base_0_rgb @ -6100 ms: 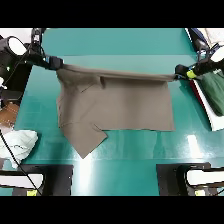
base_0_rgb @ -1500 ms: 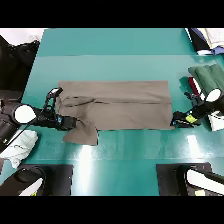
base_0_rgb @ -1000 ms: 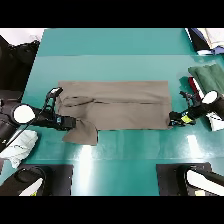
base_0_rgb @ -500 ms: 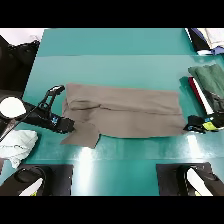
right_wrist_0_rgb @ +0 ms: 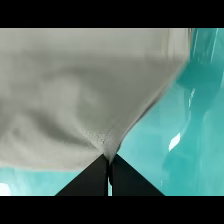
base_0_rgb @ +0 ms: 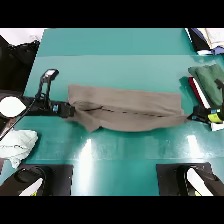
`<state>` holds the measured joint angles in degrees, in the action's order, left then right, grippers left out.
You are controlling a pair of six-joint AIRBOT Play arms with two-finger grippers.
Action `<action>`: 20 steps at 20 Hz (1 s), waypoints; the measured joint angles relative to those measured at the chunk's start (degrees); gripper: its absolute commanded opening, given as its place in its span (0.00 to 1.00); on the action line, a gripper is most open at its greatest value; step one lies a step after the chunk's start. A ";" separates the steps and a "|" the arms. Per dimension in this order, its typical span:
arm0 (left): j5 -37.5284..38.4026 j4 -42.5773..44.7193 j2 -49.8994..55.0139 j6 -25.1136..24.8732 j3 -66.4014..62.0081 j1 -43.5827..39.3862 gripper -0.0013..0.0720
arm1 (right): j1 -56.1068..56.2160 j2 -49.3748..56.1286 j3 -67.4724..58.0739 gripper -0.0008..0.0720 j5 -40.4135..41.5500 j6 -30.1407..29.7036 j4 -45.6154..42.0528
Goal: Fold the shirts.
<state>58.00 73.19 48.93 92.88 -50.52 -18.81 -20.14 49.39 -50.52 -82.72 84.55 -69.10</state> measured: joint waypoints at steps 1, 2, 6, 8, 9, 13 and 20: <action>-2.97 1.40 0.31 0.07 0.00 0.00 0.07 | 0.70 1.60 -1.64 0.03 1.36 0.00 0.13; -5.75 2.51 0.74 0.07 0.00 0.00 0.06 | 1.46 3.39 -3.30 0.03 2.60 0.02 0.20; -15.56 5.31 4.46 0.15 -0.02 0.00 0.07 | 4.04 10.75 -8.79 0.03 7.37 0.02 0.44; -20.02 5.88 6.84 0.17 -0.04 0.24 0.06 | 4.70 14.38 -10.51 0.03 9.55 0.07 0.39; -22.23 5.92 8.13 0.17 -0.07 0.63 0.07 | 4.87 15.91 -10.97 0.03 10.29 0.07 0.42; -28.52 5.99 12.83 1.75 -0.33 4.68 0.07 | 5.22 21.16 -11.96 0.03 13.90 0.07 0.50; -34.14 5.60 19.61 2.73 -1.86 8.74 0.07 | 5.44 27.19 -12.26 0.03 20.24 0.04 1.44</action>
<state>23.86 78.78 68.53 95.61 -52.38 -10.07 -14.70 76.58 -62.78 -62.48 84.60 -67.66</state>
